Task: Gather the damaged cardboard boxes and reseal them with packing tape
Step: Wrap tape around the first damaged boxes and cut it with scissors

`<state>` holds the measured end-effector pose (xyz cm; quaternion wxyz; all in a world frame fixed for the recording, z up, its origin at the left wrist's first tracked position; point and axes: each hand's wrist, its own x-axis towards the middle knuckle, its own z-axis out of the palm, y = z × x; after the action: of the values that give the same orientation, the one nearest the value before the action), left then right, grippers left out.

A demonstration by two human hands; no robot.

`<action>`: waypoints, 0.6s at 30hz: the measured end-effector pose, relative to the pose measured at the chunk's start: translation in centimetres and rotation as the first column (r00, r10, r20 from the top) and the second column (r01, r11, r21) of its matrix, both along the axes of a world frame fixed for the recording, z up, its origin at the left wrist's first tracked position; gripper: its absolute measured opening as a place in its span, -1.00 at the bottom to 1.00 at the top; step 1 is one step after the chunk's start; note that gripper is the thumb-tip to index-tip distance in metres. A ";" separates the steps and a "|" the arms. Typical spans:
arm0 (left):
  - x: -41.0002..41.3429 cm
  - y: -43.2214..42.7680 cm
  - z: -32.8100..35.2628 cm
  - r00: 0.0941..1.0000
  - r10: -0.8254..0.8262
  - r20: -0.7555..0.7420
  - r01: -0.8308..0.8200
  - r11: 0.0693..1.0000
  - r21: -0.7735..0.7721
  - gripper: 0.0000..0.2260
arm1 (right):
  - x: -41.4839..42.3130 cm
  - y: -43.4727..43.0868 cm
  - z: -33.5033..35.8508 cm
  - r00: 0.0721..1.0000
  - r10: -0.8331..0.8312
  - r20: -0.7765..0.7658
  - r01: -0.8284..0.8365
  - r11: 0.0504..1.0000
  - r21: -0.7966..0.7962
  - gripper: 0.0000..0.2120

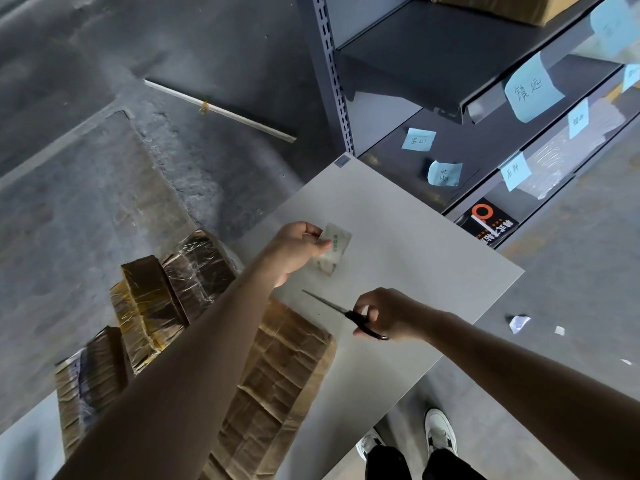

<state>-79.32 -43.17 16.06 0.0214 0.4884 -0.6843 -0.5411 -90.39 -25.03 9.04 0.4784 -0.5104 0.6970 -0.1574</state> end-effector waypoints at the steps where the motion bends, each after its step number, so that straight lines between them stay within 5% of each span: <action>1: -0.1 0.1 -0.1 1.000 -0.008 0.005 0.008 1.000 -0.010 -0.86 | -0.3 0.0 -0.3 0.997 -0.011 -0.074 0.008 0.999 -0.035 -0.77; 8: -0.2 0.6 -1.3 0.987 -0.146 0.064 0.153 0.982 -0.113 -0.84 | -1.2 1.0 -2.3 0.878 0.035 -0.478 -0.158 0.963 -0.220 -0.86; 12: -0.2 0.9 -1.8 0.910 -0.319 0.263 0.390 0.875 -0.287 -0.85 | -1.9 1.2 -3.6 0.855 0.011 -0.519 -0.167 0.952 -0.257 -0.88; 18: -1.5 1.8 -2.8 0.835 -0.398 0.381 0.532 0.761 -0.371 -0.86 | -2.4 0.8 -4.5 0.873 0.035 -0.486 -0.175 0.953 -0.247 -0.84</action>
<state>-80.77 -41.36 13.29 -0.0963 0.3530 -0.8889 -0.2755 -92.80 -24.28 4.56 0.2224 -0.6338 0.7342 -0.0987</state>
